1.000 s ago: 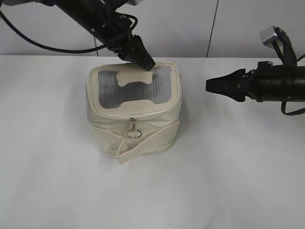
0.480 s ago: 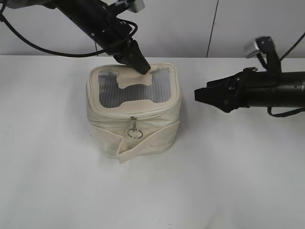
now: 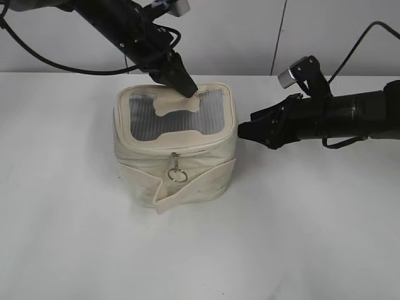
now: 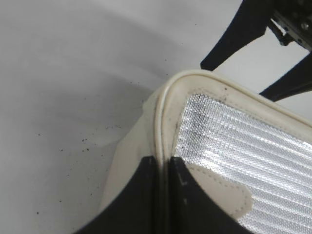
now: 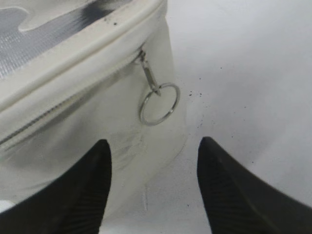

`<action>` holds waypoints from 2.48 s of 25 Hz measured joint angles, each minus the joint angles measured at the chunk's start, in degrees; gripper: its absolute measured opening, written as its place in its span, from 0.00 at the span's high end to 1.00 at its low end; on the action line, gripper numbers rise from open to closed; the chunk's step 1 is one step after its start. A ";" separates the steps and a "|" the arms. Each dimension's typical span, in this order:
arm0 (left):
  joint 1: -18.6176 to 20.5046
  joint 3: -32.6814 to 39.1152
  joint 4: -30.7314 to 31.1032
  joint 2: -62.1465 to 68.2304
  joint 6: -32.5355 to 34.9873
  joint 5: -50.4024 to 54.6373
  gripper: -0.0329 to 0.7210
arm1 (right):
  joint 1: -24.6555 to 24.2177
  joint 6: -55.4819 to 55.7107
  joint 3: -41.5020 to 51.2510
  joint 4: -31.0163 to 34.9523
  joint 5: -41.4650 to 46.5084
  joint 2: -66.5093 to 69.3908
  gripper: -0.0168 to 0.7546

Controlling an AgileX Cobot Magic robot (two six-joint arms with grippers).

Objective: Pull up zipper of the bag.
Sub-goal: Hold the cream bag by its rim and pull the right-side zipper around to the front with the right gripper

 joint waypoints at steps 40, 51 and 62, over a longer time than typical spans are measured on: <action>0.05 -0.21 0.24 0.22 0.00 0.00 0.90 | 4.49 2.09 -7.74 0.16 -5.32 4.38 0.45; 0.05 -0.25 0.24 0.22 -0.05 -0.07 0.90 | 4.91 2.64 -11.21 0.16 -5.45 6.50 0.54; 0.05 -0.25 0.24 0.22 -0.05 -0.18 0.90 | 5.15 10.30 -12.85 -3.48 -4.76 7.75 0.96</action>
